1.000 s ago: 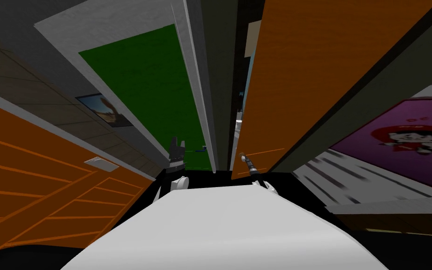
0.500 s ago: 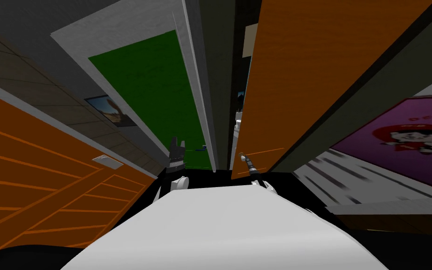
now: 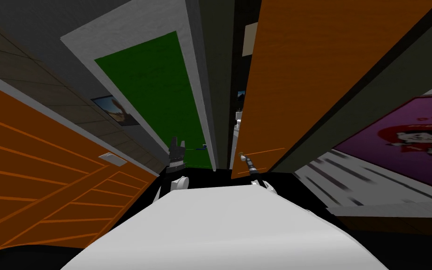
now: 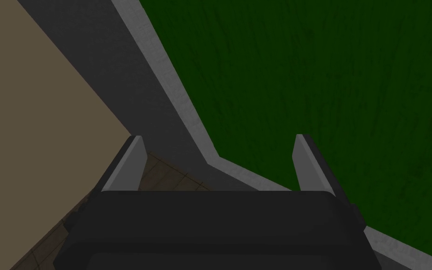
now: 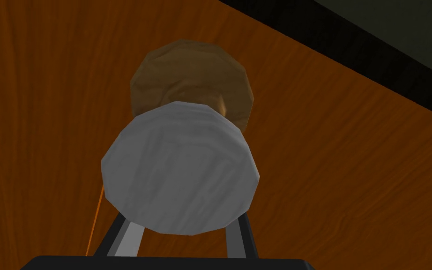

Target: Pull the door open

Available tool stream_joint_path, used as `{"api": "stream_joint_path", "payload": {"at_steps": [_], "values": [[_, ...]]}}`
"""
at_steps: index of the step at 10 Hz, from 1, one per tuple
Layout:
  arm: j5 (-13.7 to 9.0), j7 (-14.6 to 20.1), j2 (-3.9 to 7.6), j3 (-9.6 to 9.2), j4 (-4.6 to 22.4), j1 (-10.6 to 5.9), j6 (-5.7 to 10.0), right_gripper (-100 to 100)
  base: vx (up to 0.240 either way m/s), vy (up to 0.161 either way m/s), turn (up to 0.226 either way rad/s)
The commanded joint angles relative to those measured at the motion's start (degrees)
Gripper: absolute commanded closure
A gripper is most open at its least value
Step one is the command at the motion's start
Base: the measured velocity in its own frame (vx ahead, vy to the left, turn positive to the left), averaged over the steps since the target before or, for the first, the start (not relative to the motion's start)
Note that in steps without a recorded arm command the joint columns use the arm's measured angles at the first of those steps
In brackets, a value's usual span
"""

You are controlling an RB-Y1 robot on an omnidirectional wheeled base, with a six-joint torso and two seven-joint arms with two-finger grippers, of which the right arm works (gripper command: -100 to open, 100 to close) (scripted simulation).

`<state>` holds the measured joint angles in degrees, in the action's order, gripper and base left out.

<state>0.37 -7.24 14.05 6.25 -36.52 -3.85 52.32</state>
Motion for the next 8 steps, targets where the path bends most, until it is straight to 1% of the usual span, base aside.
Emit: {"api": "stream_joint_path", "payload": {"at_steps": [1, 3, 4, 6, 7, 8], "values": [[0.52, 0.21, -1.58, -1.34, 1.12, -0.56, 0.41, 100, -0.005, 0.004, -0.027], [0.52, 0.21, -1.58, -1.34, 1.12, -0.56, 0.41, 100, -0.002, 0.004, -0.009], [-0.49, 2.60, -1.61, -1.92, 1.17, -0.74, 0.28, 100, -0.029, -0.027, 0.039], [-0.49, 2.60, -1.61, -1.92, 1.17, -0.74, 0.28, 100, -0.036, -0.020, 0.031], [-1.51, 4.99, -1.64, -2.50, 1.21, -0.91, 0.15, 100, -0.046, -0.022, 0.037], [-1.51, 4.99, -1.64, -2.50, 1.21, -0.91, 0.15, 100, -0.043, -0.016, 0.042]]}}
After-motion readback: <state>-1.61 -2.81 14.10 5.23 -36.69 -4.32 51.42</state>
